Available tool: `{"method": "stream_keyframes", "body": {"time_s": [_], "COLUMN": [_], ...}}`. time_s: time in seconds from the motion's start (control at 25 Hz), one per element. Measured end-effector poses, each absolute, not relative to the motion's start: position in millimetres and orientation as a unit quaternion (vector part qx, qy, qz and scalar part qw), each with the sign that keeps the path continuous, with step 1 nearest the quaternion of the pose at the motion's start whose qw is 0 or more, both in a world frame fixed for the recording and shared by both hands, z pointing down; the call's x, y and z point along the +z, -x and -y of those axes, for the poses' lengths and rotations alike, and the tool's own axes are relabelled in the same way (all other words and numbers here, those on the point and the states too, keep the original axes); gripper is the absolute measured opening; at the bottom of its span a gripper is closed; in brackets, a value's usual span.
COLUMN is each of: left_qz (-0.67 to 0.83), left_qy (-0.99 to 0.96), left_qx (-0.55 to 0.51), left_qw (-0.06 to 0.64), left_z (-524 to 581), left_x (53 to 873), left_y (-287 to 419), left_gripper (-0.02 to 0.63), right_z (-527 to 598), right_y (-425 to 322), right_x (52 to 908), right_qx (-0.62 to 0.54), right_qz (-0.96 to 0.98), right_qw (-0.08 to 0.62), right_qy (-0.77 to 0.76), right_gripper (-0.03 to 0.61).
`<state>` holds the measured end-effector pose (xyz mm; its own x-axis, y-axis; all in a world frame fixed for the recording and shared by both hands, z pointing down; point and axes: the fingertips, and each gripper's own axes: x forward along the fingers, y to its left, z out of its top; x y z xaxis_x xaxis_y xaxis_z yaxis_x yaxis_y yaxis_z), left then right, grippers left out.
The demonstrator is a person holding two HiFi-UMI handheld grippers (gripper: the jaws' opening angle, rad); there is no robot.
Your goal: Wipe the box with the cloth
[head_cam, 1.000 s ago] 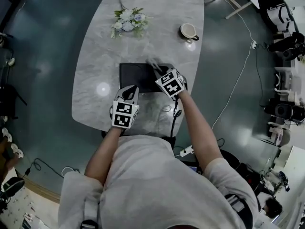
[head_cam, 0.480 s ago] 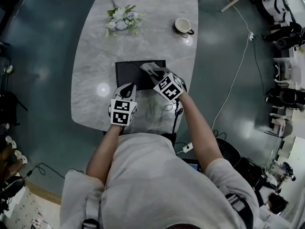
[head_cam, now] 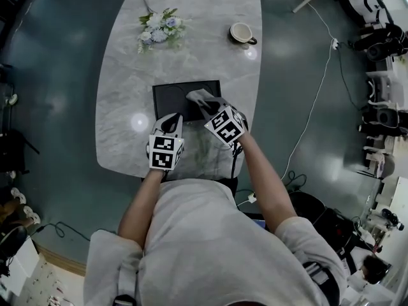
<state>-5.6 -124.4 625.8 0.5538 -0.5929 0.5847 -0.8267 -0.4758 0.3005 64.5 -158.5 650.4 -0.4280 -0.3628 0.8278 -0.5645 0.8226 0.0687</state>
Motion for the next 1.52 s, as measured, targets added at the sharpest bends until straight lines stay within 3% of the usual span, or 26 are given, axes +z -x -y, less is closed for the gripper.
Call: {"method": "stream_keyframes", "body": {"time_s": [0.96,1.24,1.52], "left_qz": [0.428,0.439,0.455], "left_qy": [-0.828,-0.826,-0.818], "left_qx": [0.207,0.199,0.205], "left_qw": [0.297,0.292,0.287], "left_z": [126.8,127.3,128.9], "left_x": [634.7,625.9,623.3], "left_y": [10.4,19.2,34.8], "left_gripper": [0.023,0.023,0.023], "right_z": [112.1,156.5,209.4], "right_y": [-69.3,-51.0,-18.5], "right_x": [646.2,607.6,612.1], "right_qx": [0.152,0.139,0.083], "right_qz": [0.846,0.865,0.867], "right_qw": [0.424,0.374,0.401], "right_qy": [-0.283,-0.304,-0.283], "right_gripper": [0.046,0.046,0.046]}}
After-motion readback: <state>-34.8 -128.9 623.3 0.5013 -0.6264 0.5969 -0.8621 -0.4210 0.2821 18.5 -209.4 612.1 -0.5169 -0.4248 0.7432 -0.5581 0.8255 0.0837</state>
